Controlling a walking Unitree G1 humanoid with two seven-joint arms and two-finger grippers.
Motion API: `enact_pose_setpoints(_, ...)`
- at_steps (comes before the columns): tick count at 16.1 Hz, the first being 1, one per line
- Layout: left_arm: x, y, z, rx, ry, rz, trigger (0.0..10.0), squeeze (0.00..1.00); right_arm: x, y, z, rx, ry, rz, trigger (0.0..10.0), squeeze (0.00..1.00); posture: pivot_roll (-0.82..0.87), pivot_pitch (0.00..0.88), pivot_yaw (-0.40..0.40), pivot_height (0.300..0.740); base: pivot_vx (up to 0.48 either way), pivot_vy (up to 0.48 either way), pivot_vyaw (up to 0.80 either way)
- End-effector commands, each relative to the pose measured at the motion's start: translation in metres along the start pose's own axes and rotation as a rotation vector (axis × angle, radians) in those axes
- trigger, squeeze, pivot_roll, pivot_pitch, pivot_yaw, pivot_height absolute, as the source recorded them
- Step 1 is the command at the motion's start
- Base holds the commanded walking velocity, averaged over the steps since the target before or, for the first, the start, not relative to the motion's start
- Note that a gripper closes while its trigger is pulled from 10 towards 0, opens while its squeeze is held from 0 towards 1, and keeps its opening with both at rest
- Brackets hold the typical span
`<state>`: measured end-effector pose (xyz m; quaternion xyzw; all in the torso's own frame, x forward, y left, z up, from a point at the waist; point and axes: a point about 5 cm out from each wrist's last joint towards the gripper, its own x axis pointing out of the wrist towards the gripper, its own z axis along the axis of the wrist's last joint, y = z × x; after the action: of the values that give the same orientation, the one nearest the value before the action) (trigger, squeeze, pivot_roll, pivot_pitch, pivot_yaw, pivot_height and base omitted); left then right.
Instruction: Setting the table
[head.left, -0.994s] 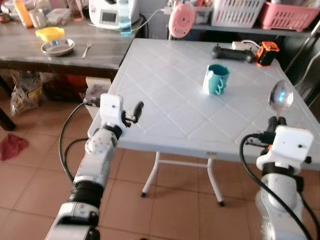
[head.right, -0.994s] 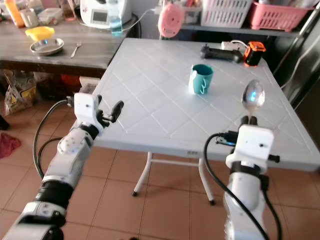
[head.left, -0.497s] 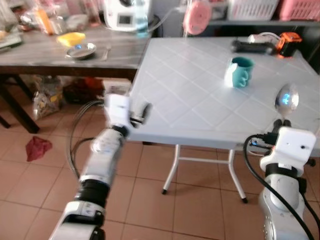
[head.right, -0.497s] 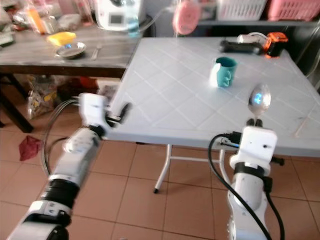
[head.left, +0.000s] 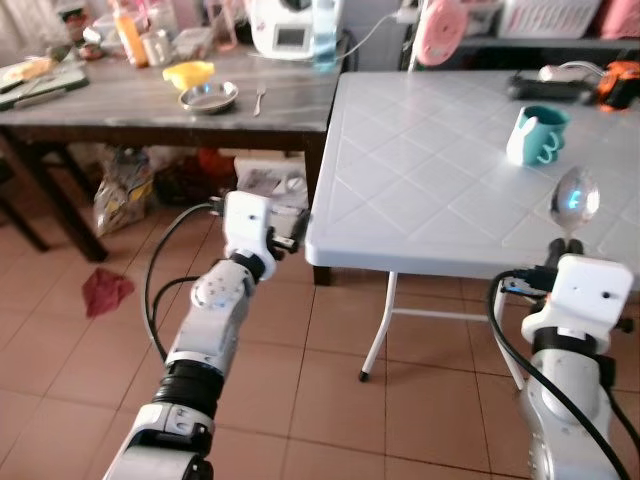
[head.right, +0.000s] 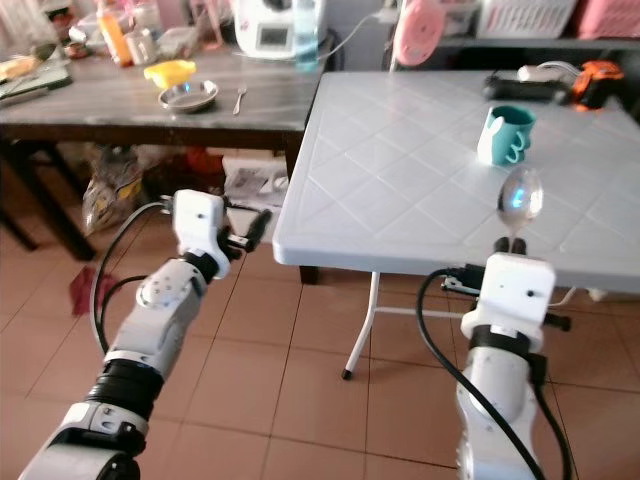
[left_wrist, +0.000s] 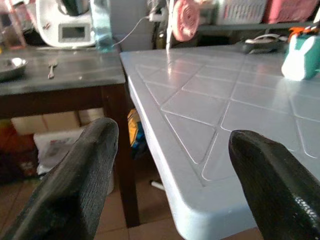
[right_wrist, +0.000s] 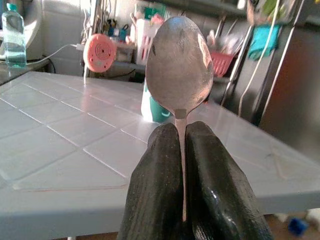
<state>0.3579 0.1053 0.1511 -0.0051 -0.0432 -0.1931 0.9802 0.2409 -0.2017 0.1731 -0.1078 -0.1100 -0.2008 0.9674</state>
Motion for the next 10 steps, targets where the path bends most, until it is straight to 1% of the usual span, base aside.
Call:
enact_pose_setpoints(1, -0.0031, 0.0108, 0.0004, 0.01, 0.005, 0.023, 10.0, 0.0, -0.0004, 0.0045, 0.0048, 0.018, -0.016, 0.01, 10.0, 0.0, 0.04, 0.07, 0.043, 0.74, 0.0, 0.435, 0.0)
enact_pose_setpoints(7, -0.0023, 0.0098, -0.0002, 0.012, 0.01, 0.019, 10.0, 0.0, -0.0004, 0.0036, 0.0047, 0.015, -0.018, 0.003, 10.0, 0.0, 0.04, 0.075, 0.046, 0.74, 0.0, 0.434, 0.0)
enact_pose_setpoints(8, -0.0029, 0.009, 0.0009, 0.022, -0.003, 0.013, 10.0, 0.0, -0.0009, 0.0045, 0.0048, 0.016, -0.018, 0.004, 10.0, 0.0, 0.04, 0.076, 0.048, 0.74, 0.0, 0.0, 0.0)
enact_pose_setpoints(10, -0.0035, 0.0063, 0.0031, 0.015, -0.023, -0.007, 10.0, 0.0, -0.0015, 0.0048, 0.0044, 0.016, -0.016, 0.005, 10.0, 0.0, 0.04, 0.077, 0.048, 0.74, 0.0, 0.0, 0.0)
